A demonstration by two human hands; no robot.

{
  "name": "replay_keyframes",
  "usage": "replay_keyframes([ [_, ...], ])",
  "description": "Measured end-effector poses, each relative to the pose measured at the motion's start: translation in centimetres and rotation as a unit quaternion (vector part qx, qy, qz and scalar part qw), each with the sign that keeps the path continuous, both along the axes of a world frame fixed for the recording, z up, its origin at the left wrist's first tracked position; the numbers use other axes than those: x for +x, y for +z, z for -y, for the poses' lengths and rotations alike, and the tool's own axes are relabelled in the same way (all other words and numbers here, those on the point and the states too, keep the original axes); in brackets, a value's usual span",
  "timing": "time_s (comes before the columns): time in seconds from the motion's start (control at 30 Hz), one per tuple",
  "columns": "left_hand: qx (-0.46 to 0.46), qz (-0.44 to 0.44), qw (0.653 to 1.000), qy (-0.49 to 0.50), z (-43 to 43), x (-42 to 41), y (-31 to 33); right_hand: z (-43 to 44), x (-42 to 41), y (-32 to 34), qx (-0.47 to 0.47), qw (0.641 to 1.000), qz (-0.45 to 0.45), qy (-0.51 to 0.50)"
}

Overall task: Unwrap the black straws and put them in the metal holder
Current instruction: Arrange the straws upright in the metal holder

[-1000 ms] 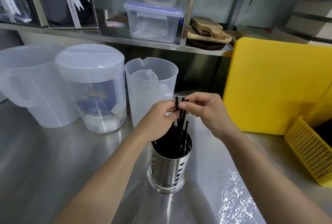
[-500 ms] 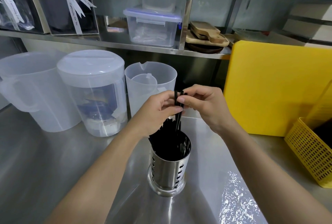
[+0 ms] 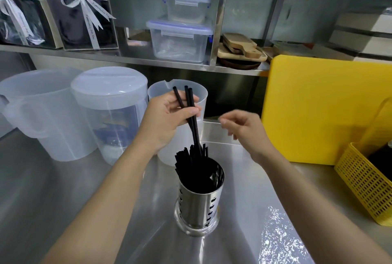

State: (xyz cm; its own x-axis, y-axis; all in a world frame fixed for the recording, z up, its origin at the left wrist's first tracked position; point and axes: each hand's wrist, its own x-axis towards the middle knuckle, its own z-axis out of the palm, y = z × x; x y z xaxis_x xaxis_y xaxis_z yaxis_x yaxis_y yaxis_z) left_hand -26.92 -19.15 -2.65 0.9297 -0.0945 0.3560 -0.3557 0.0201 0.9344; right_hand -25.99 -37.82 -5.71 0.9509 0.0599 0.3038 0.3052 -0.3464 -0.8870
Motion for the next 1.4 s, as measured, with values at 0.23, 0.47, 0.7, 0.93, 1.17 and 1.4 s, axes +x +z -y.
replay_keyframes([
  [0.23, -0.039, -0.033, 0.998, 0.041, -0.6, 0.5, -0.7, 0.4, 0.5, -2.4, -0.019, 0.996, -0.067, 0.059],
  [0.47, -0.156, -0.102, 0.974, 0.128, -1.9, 2.0, -0.3, -0.8, -0.5, -0.2, -0.081, 0.987, -0.027, 0.139],
  [0.7, -0.352, -0.290, 0.888, 0.051, -1.3, 2.1, -2.1, -0.9, -1.6, 1.1, 0.041, 0.972, -0.005, 0.230],
  [0.93, -0.359, -0.380, 0.853, -0.014, 1.0, 0.5, -2.9, -2.1, -3.2, 2.6, -0.028, 0.972, 0.225, 0.057],
  [1.17, -0.027, -0.202, 0.967, 0.156, 1.0, -0.4, -3.6, -1.4, -4.7, 3.2, -0.074, 0.954, 0.291, 0.010],
  [1.4, 0.200, -0.046, 0.974, 0.093, 0.7, -2.5, -5.2, -0.8, -4.6, 0.0, -0.157, 0.976, 0.132, 0.076],
])
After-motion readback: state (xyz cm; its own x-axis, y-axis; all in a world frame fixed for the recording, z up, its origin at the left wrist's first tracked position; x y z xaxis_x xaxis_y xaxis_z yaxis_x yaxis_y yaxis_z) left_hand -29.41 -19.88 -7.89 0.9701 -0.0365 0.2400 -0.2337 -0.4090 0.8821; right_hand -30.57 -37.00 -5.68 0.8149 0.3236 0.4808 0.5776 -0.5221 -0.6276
